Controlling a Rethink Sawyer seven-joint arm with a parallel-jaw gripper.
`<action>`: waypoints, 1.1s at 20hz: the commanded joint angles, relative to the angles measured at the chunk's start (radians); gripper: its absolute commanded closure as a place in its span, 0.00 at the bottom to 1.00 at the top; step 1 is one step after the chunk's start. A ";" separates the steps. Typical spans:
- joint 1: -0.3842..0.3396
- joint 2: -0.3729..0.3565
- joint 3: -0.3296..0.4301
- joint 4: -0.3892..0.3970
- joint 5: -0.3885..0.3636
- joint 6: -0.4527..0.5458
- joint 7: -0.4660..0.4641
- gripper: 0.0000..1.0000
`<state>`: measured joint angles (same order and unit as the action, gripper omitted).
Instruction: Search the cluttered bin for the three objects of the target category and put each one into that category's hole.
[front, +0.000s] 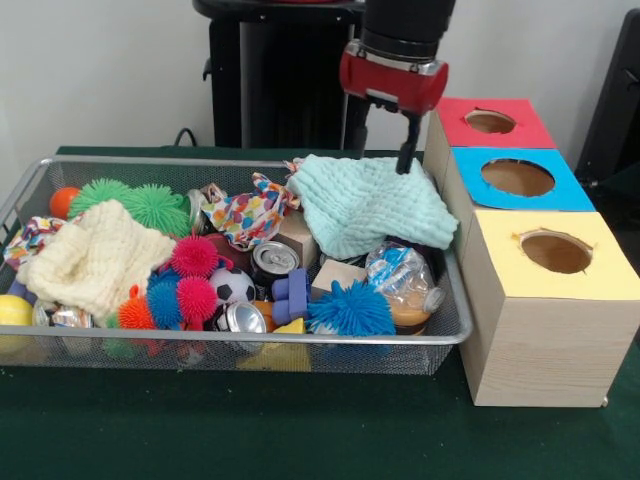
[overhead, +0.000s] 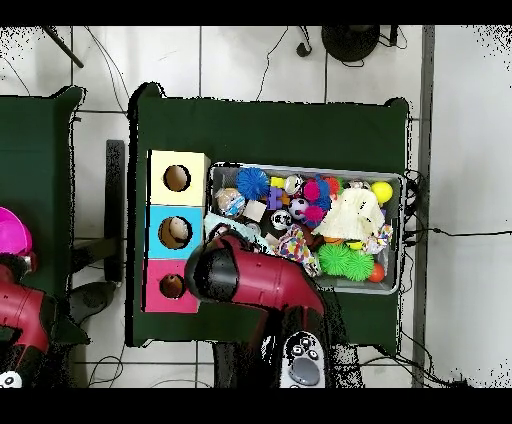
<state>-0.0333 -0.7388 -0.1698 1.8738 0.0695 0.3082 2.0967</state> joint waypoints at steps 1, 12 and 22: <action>-0.068 -0.053 -0.011 -0.025 -0.103 0.005 -0.015 0.00; -0.317 -0.016 0.169 -0.054 -0.278 -0.087 -0.129 0.00; -0.403 0.068 0.230 -0.078 -0.421 -0.193 -0.066 0.00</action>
<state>-0.3984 -0.7264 -0.0959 1.8497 -0.2629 0.1857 2.0967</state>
